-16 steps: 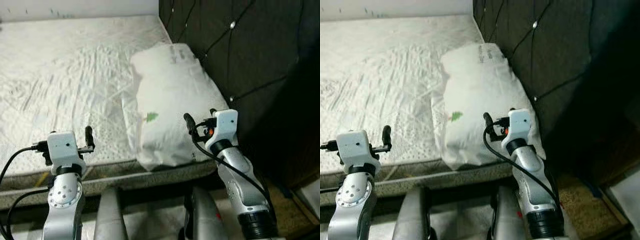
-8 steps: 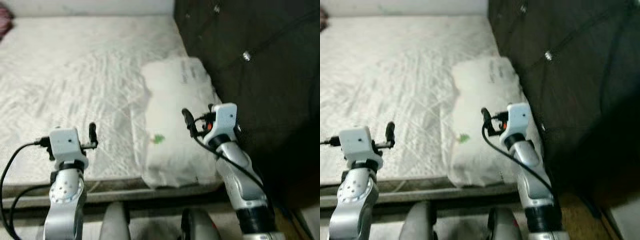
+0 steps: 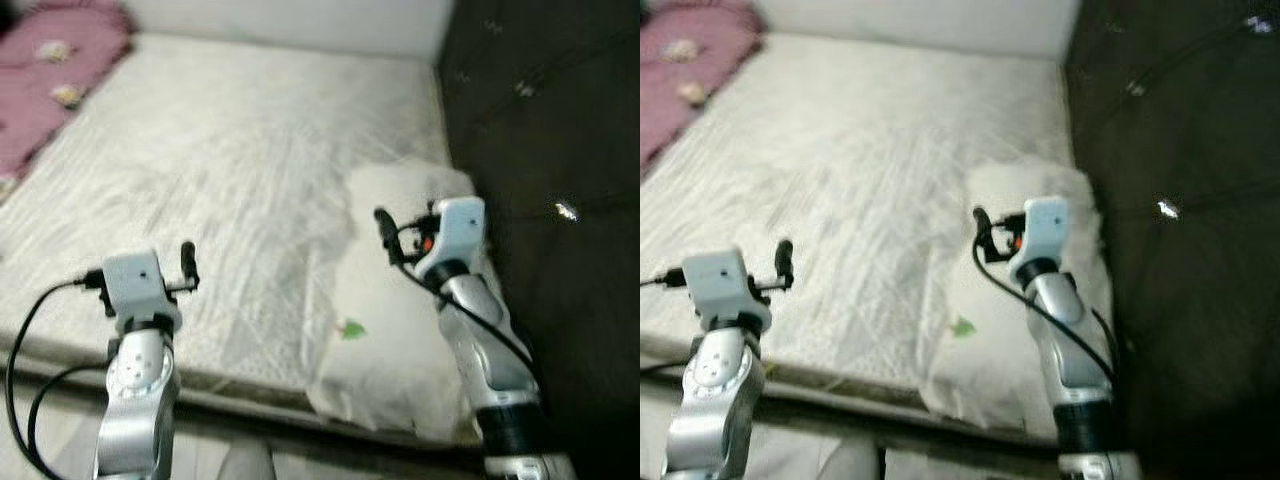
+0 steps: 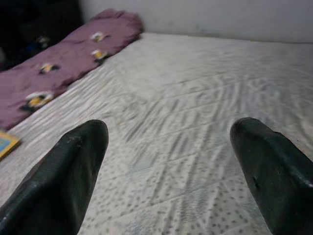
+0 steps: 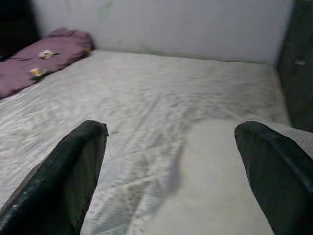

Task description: Clean up the room

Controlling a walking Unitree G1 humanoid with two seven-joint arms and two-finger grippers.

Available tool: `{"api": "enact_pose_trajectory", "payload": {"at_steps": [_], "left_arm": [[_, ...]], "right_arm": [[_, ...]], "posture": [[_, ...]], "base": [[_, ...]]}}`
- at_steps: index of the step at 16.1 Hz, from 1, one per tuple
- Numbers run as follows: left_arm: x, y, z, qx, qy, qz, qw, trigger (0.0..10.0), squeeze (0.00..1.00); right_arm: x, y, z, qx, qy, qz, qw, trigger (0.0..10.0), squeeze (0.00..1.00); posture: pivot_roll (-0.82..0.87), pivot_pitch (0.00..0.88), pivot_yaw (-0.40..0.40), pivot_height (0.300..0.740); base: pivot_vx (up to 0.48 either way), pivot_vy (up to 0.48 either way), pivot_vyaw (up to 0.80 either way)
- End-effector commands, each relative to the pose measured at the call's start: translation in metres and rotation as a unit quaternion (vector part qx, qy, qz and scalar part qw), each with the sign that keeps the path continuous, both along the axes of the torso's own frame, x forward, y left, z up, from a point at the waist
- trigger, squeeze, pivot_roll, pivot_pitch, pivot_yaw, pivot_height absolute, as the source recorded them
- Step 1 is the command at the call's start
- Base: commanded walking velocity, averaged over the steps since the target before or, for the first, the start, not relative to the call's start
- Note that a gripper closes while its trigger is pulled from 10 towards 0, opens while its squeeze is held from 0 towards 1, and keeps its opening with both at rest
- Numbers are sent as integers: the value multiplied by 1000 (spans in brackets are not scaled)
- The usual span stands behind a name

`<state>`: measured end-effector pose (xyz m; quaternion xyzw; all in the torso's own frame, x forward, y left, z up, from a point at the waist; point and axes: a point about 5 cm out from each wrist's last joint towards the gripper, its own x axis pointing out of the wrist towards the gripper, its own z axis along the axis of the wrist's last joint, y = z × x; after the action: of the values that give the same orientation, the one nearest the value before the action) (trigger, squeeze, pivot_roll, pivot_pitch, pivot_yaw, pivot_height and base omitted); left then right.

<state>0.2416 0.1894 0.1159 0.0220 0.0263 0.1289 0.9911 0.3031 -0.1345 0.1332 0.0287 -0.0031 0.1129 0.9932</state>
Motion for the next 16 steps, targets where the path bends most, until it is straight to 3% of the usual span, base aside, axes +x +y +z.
{"api": "enact_pose_trajectory", "payload": {"at_steps": [1, 8, 13, 14, 15, 16], "left_arm": [[0, 1, -2, -3, 7, -3, 1000, 10000, 0], [0, 1, -1, 1, 4, -2, 1000, 10000, 0], [-1, 0, -4, -6, 10, -10, 1000, 10000, 0], [1, -3, -3, -2, 4, -25, 1000, 10000, 0], [2, -3, -4, -2, 3, -34, 999, 10000, 0], [2, 3, -5, 1, 1, -21, 1000, 10000, 0]], "right_arm": [[1, -3, -3, -21, 9, -18, 1000, 10000, 0], [2, -13, -13, -28, 33, -51, 998, 10000, 0], [-5, -11, -28, 6, 74, -42, 996, 10000, 0], [-4, -13, -26, -14, 59, -45, 997, 10000, 0], [-7, -16, -29, -75, 60, -49, 994, 10000, 0], [-11, -23, -31, -80, 66, -83, 991, 10000, 0]], "posture": [[-8, 0, -9, 740], [-4, 0, -12, 740], [-3, 0, -16, 740], [1, 0, -23, 740], [3, 0, -25, 740], [1, 0, -27, 740]], "base": [[0, 0, 0], [0, 0, 0], [0, 114, 0], [0, 240, 0], [0, 0, 0], [0, 0, 0]]}}
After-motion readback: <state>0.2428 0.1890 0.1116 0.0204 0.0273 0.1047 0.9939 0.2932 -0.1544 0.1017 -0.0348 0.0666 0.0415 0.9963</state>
